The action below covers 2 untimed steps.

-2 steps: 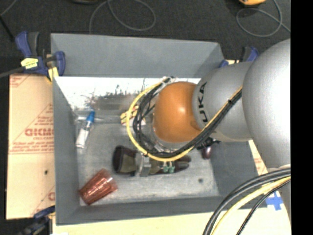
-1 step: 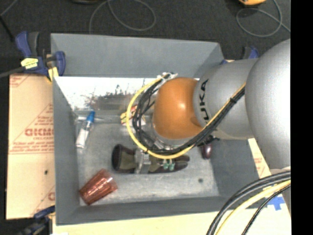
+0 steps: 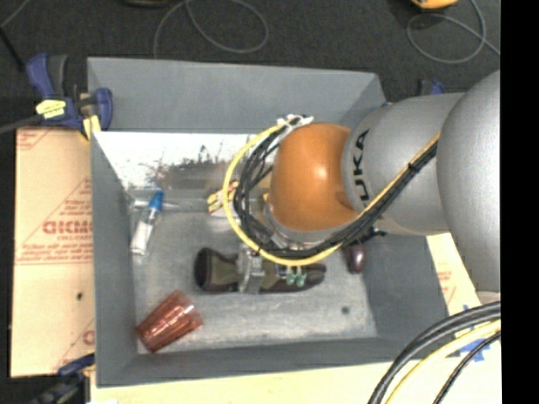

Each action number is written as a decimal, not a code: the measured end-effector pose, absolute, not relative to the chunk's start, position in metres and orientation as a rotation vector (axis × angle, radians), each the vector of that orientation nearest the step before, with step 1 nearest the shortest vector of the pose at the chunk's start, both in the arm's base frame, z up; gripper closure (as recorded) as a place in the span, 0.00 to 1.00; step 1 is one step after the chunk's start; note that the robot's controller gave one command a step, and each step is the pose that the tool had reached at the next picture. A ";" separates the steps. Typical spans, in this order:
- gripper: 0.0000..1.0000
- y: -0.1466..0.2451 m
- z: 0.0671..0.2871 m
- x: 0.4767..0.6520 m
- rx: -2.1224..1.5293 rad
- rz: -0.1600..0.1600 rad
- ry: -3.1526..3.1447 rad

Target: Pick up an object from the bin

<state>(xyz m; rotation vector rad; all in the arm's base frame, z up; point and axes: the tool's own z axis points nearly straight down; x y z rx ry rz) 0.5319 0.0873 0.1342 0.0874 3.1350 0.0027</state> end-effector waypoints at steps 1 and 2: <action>1.00 0.085 0.140 0.535 0.104 0.004 3.131; 1.00 0.086 0.103 0.536 0.107 0.005 3.129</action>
Offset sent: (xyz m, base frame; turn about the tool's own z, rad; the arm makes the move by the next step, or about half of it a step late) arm 0.0020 -0.0008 -0.0508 0.0164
